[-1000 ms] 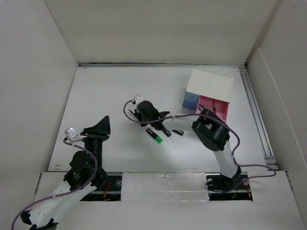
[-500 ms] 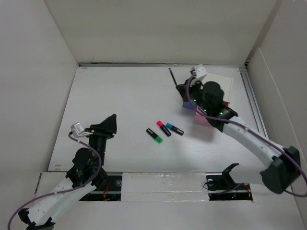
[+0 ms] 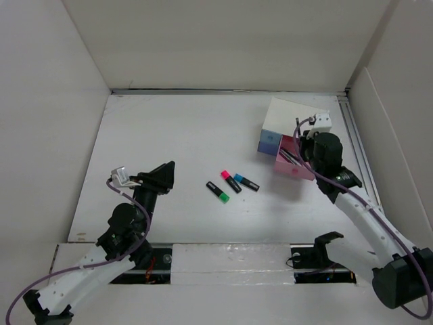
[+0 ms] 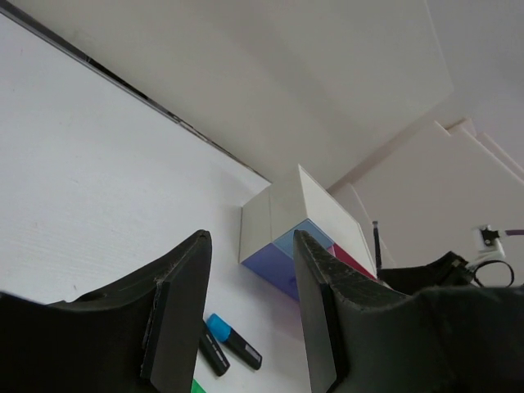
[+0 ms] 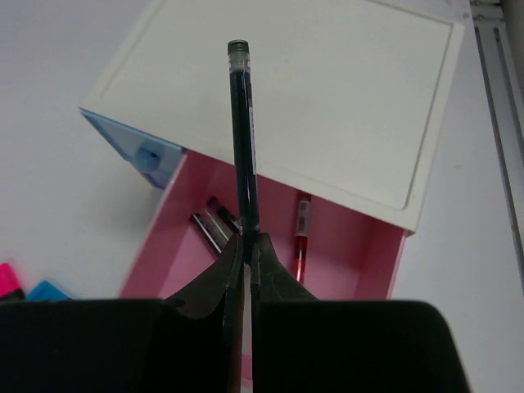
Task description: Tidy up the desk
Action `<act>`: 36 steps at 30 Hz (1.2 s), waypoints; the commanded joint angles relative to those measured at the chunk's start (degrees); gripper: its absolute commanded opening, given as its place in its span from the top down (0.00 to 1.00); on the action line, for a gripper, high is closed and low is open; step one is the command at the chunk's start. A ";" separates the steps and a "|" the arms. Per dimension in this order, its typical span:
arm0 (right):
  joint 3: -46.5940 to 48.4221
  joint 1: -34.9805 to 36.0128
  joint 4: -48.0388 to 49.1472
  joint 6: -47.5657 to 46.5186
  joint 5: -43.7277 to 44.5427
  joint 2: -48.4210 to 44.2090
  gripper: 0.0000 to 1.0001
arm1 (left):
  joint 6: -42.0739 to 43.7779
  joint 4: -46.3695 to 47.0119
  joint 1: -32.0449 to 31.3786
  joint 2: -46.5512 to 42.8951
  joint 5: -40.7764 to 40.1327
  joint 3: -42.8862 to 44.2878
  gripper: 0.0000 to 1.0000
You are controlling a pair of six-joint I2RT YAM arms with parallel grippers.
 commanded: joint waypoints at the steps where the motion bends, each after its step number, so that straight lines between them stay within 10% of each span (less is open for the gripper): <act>1: -0.85 -0.66 0.77 -0.55 4.76 0.34 0.97 | 0.98 2.91 -0.28 -0.74 0.84 1.35 0.59; 15: -6.56 -0.14 9.14 -0.90 6.09 2.81 0.91 | 0.98 2.56 -0.28 -0.47 0.14 1.52 0.59; 26: -6.66 1.62 6.41 -0.90 4.95 -7.39 0.59 | 1.07 2.65 -0.28 0.14 -0.39 1.61 0.59; 30: -4.11 3.64 4.04 -1.42 1.26 -7.39 0.73 | 1.16 2.65 -0.28 0.14 -0.57 1.61 0.59; 32: -2.97 6.53 1.67 -0.29 1.86 -6.69 0.99 | 1.16 2.82 -0.28 0.23 -0.57 1.44 0.59; 36: -1.20 11.72 -7.01 4.72 1.60 -7.56 1.00 | 1.33 3.44 -0.28 0.84 0.05 1.35 0.60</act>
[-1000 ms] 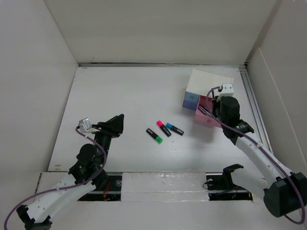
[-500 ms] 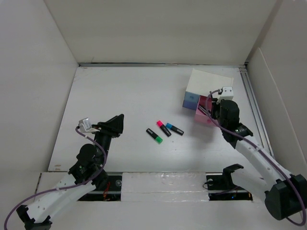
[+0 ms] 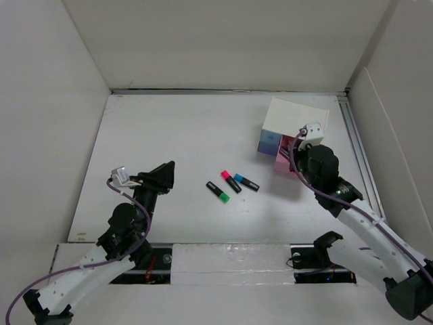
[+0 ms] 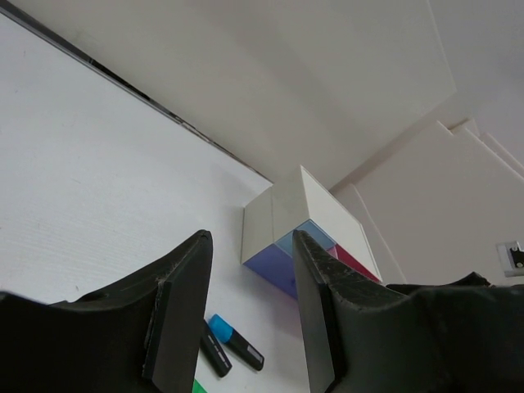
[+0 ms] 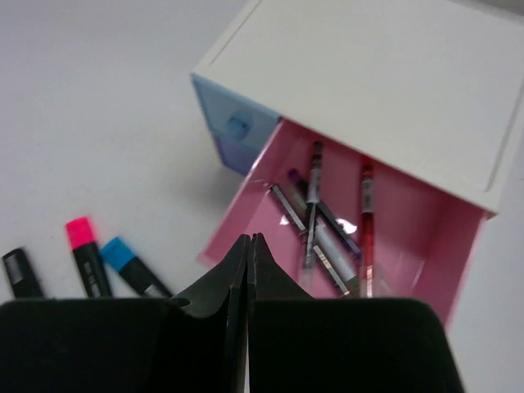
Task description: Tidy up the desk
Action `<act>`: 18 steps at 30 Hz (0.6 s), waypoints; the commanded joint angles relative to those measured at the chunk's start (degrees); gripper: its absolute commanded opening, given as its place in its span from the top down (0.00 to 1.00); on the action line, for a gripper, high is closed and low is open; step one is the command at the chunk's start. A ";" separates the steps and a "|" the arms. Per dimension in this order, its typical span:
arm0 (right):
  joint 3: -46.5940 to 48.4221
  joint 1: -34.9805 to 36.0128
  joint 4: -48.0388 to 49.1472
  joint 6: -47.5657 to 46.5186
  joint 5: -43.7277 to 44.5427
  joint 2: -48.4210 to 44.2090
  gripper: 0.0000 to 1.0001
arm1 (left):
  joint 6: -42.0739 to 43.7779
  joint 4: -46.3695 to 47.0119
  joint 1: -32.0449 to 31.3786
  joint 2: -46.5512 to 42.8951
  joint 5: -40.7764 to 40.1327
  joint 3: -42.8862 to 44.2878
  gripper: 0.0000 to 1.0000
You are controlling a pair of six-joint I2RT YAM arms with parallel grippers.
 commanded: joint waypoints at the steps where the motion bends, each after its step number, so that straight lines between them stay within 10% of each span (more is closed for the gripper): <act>1: 2.67 3.99 -7.97 7.12 -0.32 -1.38 1.00 | 1.03 2.78 -0.28 0.93 0.29 1.52 0.61; 8: -4.28 7.95 -9.92 16.99 1.88 -3.85 0.95 | 1.03 3.48 -0.28 1.28 1.43 1.43 0.61; 18: -4.01 7.95 -17.64 24.02 6.97 -5.33 0.59 | 1.03 2.87 -0.28 0.58 0.91 1.26 0.61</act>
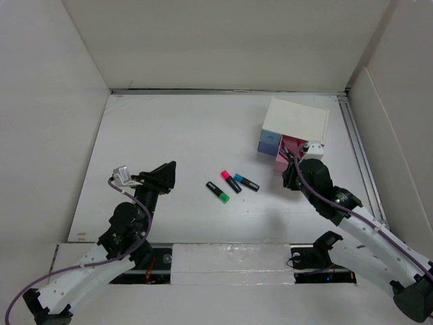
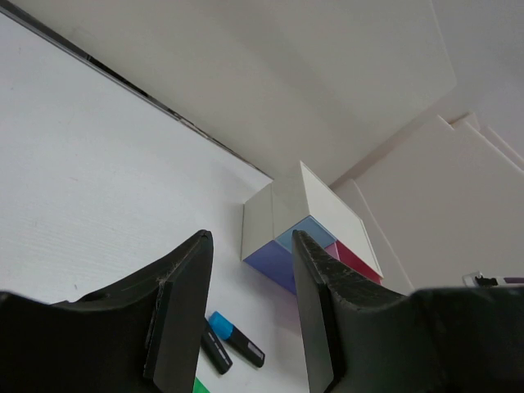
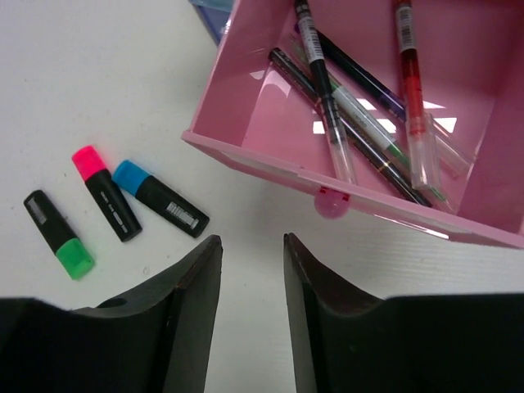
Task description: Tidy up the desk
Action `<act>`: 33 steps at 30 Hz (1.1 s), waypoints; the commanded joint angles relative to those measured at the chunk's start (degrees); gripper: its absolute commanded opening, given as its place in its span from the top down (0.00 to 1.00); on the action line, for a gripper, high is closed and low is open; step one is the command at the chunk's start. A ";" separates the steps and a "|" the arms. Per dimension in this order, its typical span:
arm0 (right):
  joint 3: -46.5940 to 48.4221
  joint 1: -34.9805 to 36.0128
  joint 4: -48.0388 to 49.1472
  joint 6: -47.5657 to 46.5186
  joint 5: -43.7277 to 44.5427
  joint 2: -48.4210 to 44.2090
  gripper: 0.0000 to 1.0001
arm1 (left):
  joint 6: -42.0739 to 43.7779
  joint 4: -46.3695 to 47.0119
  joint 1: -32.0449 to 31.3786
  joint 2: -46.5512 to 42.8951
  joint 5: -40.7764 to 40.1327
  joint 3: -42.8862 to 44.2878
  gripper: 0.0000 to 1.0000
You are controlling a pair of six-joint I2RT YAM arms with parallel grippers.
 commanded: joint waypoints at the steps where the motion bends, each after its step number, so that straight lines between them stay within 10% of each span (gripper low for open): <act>1: -0.43 0.50 -3.27 5.29 4.87 -2.19 0.57 | 0.79 2.48 -0.28 -0.45 0.21 1.35 0.61; 17: 1.50 -0.91 4.63 1.26 9.90 6.95 0.56 | 0.79 2.21 -0.28 -0.97 0.29 1.35 0.60; 33: -0.34 -7.15 13.85 -1.82 12.19 8.01 0.76 | 0.96 2.04 -0.28 -1.32 -0.06 1.43 0.61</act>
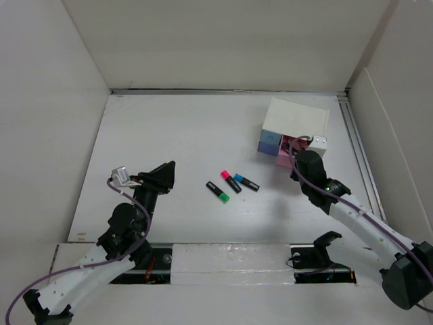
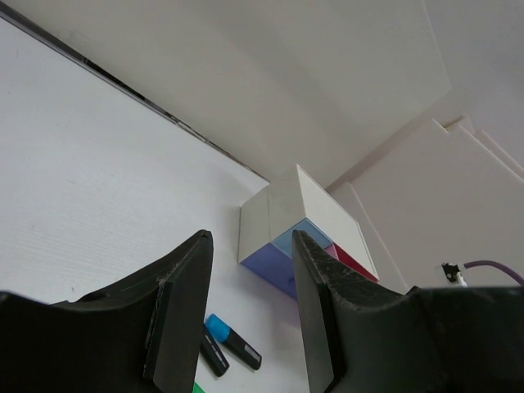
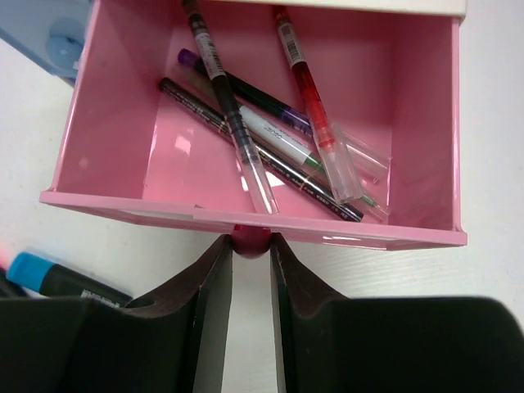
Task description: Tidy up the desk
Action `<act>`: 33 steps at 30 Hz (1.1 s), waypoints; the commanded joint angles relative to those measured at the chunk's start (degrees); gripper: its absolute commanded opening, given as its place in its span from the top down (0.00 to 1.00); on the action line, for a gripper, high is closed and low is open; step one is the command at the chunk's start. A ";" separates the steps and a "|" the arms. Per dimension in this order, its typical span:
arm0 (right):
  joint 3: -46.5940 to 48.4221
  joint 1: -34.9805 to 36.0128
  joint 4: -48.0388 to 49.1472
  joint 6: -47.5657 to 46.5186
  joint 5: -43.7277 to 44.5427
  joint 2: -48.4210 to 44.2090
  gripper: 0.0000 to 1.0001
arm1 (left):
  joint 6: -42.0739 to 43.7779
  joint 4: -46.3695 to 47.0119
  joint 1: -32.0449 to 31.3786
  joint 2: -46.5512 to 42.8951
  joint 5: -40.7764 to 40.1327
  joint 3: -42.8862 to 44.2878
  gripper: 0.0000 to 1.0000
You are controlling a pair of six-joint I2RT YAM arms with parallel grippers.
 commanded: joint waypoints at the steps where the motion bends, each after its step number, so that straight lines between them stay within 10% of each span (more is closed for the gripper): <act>1: 0.62 -0.55 8.52 -2.01 2.26 -1.20 0.76 | 0.87 2.17 -0.28 -0.36 -0.01 1.43 0.61; 33: 13.89 -14.61 28.40 -5.88 -7.84 29.56 0.72 | 1.05 2.61 -0.28 0.78 -0.54 1.26 0.60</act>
